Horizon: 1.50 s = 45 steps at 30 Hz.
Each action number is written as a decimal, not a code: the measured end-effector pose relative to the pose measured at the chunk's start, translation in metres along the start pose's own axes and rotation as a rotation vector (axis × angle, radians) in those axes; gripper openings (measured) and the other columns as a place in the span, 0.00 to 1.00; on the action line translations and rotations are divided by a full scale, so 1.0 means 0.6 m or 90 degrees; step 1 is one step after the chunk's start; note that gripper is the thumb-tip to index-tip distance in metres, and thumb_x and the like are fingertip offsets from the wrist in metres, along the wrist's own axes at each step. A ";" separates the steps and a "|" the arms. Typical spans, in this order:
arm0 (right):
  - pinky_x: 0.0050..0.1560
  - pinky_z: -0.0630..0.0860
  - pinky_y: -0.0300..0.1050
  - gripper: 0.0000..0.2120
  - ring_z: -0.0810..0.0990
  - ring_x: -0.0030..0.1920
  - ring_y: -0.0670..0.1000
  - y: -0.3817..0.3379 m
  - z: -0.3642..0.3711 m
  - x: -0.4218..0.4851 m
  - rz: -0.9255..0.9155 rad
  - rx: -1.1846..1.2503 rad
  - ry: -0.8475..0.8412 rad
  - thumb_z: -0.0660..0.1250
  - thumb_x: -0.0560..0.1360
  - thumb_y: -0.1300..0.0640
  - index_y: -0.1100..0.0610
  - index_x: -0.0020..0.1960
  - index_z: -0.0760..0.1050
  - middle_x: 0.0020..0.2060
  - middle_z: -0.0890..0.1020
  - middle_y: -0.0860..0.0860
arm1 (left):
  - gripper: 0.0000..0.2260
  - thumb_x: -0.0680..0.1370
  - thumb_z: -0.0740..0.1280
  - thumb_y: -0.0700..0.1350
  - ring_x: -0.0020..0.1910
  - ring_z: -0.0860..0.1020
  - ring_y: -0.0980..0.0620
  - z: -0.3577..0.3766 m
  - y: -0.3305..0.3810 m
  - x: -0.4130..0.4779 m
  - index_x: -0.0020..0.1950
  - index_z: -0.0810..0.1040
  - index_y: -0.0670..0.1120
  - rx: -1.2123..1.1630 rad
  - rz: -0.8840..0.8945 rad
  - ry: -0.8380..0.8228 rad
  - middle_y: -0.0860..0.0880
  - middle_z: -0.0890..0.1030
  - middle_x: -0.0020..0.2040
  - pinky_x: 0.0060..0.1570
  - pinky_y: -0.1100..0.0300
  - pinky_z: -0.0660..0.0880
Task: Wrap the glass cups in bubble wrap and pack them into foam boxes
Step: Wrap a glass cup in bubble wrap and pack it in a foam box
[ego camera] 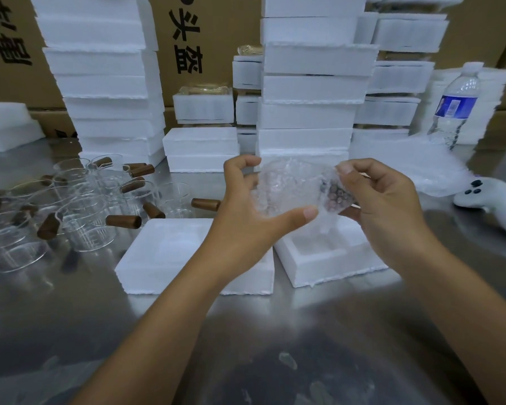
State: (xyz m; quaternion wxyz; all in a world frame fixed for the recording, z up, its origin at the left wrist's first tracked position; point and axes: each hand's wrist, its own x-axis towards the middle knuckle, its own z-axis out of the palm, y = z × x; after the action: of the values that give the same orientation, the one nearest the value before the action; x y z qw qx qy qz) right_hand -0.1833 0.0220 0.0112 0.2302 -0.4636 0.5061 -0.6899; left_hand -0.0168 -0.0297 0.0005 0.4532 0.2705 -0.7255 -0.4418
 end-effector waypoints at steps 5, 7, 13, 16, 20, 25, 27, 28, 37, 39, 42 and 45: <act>0.44 0.80 0.46 0.08 0.80 0.41 0.51 0.005 -0.027 0.024 0.076 -0.016 0.139 0.66 0.76 0.51 0.54 0.42 0.76 0.40 0.81 0.53 | 0.33 0.56 0.74 0.60 0.46 0.80 0.58 -0.002 -0.009 0.003 0.56 0.64 0.61 0.029 -0.008 -0.032 0.56 0.75 0.53 0.49 0.63 0.78; 0.49 0.78 0.51 0.09 0.78 0.42 0.52 0.008 -0.036 0.028 0.078 -0.056 0.169 0.66 0.76 0.49 0.52 0.40 0.75 0.39 0.80 0.52 | 0.28 0.58 0.75 0.58 0.41 0.80 0.57 -0.003 -0.011 0.004 0.53 0.66 0.59 0.051 0.002 -0.022 0.54 0.78 0.45 0.45 0.63 0.78; 0.39 0.72 0.46 0.12 0.71 0.27 0.42 0.021 -0.026 0.023 0.061 -0.130 0.200 0.67 0.76 0.51 0.52 0.35 0.72 0.28 0.73 0.47 | 0.16 0.67 0.69 0.61 0.43 0.80 0.60 -0.006 -0.009 0.001 0.48 0.72 0.56 0.139 0.004 -0.050 0.56 0.83 0.35 0.49 0.65 0.70; 0.40 0.75 0.50 0.11 0.71 0.28 0.44 0.029 -0.021 0.019 0.065 -0.158 0.186 0.68 0.75 0.52 0.52 0.35 0.72 0.28 0.73 0.48 | 0.16 0.66 0.68 0.64 0.46 0.79 0.64 -0.006 -0.008 -0.001 0.47 0.72 0.57 0.168 -0.007 -0.063 0.58 0.83 0.36 0.49 0.67 0.68; 0.47 0.78 0.55 0.10 0.74 0.35 0.49 0.034 -0.020 0.017 0.071 -0.178 0.153 0.68 0.75 0.53 0.53 0.36 0.74 0.31 0.77 0.49 | 0.13 0.68 0.73 0.57 0.46 0.77 0.64 -0.005 -0.018 -0.004 0.49 0.74 0.59 0.225 0.012 -0.109 0.58 0.81 0.39 0.47 0.70 0.71; 0.34 0.69 0.40 0.05 0.75 0.36 0.46 0.035 -0.039 0.024 0.054 -0.346 0.064 0.68 0.74 0.52 0.51 0.40 0.75 0.35 0.78 0.46 | 0.06 0.71 0.71 0.56 0.45 0.76 0.63 -0.005 -0.024 -0.004 0.45 0.76 0.61 0.303 0.052 -0.132 0.58 0.79 0.40 0.46 0.74 0.68; 0.35 0.68 0.39 0.07 0.76 0.38 0.46 0.031 -0.048 0.026 0.038 -0.411 0.065 0.70 0.73 0.49 0.52 0.44 0.76 0.38 0.78 0.47 | 0.02 0.74 0.68 0.55 0.46 0.76 0.63 -0.005 -0.022 -0.002 0.43 0.77 0.63 0.298 0.061 -0.131 0.58 0.79 0.43 0.48 0.70 0.70; 0.34 0.68 0.39 0.09 0.75 0.38 0.45 0.029 -0.052 0.026 0.038 -0.438 0.067 0.70 0.72 0.47 0.52 0.45 0.76 0.38 0.78 0.47 | 0.03 0.75 0.67 0.54 0.47 0.75 0.64 -0.005 -0.021 -0.002 0.43 0.77 0.64 0.294 0.066 -0.134 0.58 0.79 0.45 0.49 0.69 0.70; 0.32 0.66 0.40 0.13 0.74 0.33 0.46 0.034 -0.058 0.021 0.079 -0.583 0.004 0.69 0.72 0.45 0.52 0.35 0.76 0.33 0.79 0.48 | 0.05 0.76 0.65 0.53 0.52 0.74 0.63 -0.004 -0.012 -0.005 0.46 0.75 0.65 0.330 0.098 -0.157 0.61 0.74 0.51 0.55 0.63 0.72; 0.33 0.68 0.40 0.11 0.74 0.34 0.44 0.031 -0.064 0.025 0.080 -0.527 0.052 0.68 0.73 0.44 0.50 0.37 0.76 0.34 0.79 0.46 | 0.03 0.76 0.65 0.55 0.51 0.75 0.64 -0.009 -0.010 -0.003 0.48 0.75 0.64 0.330 0.092 -0.136 0.61 0.76 0.49 0.53 0.64 0.73; 0.33 0.67 0.40 0.08 0.74 0.36 0.43 0.031 -0.079 0.037 0.078 -0.472 0.167 0.65 0.74 0.46 0.49 0.41 0.75 0.36 0.77 0.43 | 0.05 0.75 0.65 0.56 0.42 0.76 0.62 -0.026 -0.009 0.003 0.49 0.75 0.60 0.307 0.053 -0.058 0.56 0.78 0.41 0.42 0.71 0.72; 0.39 0.67 0.42 0.08 0.74 0.42 0.50 0.043 -0.097 0.046 0.149 -0.500 0.192 0.64 0.75 0.53 0.53 0.52 0.75 0.44 0.77 0.48 | 0.06 0.75 0.67 0.54 0.34 0.74 0.57 -0.037 -0.015 0.004 0.49 0.73 0.57 0.387 -0.041 -0.054 0.52 0.77 0.36 0.37 0.62 0.72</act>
State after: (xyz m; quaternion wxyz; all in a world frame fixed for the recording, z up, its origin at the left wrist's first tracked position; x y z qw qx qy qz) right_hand -0.2507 0.0185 -0.0045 0.0364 -0.3495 0.8072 -0.4743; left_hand 0.0019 -0.0445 -0.0019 0.3066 0.3983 -0.8335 -0.2293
